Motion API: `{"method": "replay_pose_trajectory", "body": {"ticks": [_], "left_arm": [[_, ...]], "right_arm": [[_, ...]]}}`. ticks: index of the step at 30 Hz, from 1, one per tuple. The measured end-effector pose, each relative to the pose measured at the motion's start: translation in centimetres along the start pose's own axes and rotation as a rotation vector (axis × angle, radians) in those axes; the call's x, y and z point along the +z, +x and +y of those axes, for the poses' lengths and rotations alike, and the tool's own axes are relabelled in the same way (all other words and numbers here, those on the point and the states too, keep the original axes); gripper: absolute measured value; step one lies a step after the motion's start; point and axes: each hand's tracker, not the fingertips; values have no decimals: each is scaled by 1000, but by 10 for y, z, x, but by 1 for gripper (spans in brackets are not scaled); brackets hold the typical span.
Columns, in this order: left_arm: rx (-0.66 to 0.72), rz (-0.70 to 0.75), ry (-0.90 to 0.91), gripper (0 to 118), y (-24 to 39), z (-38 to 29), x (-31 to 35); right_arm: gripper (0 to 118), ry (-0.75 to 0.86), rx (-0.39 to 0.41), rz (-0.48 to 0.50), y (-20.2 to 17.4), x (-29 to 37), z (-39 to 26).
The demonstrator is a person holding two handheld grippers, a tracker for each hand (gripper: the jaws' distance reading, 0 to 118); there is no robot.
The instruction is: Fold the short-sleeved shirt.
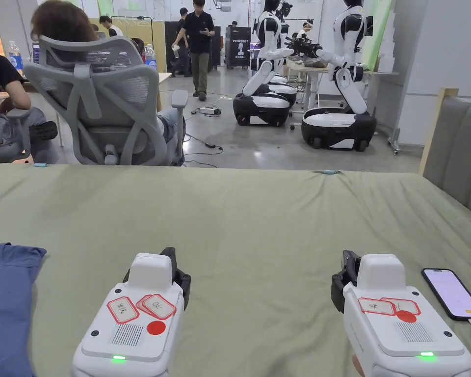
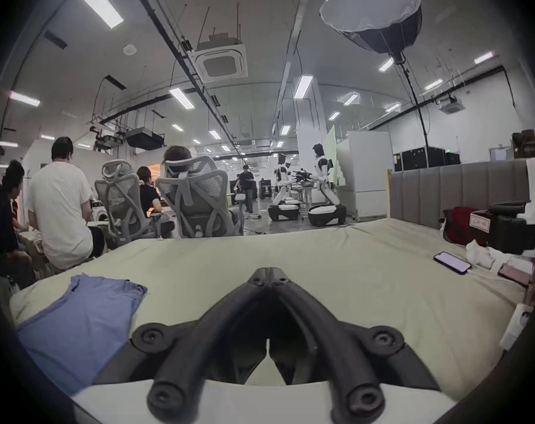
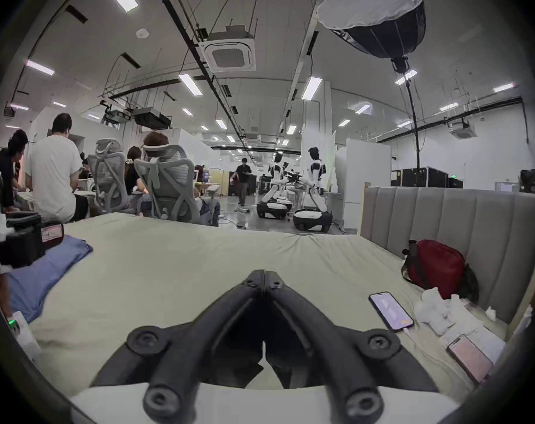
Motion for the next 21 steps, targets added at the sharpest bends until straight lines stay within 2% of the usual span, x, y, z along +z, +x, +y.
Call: {"method": "replay_pose_trajectory", "body": {"ticks": [5, 9, 13, 18, 21], "left_arm": [[41, 26, 7, 0, -14, 0, -2], [27, 123, 23, 0, -43, 3, 13], [70, 278, 15, 0, -102, -1, 44], [69, 504, 5, 0, -177, -12, 104], [81, 585, -40, 0, -206, -18, 128]], "right_arm": [[0, 0, -3, 6, -2, 1, 0], [0, 22, 9, 74, -33, -4, 10], [0, 47, 14, 248, -101, -12, 23], [0, 62, 23, 488, -206, -10, 31], [0, 87, 37, 584, -247, 0, 32]]}}
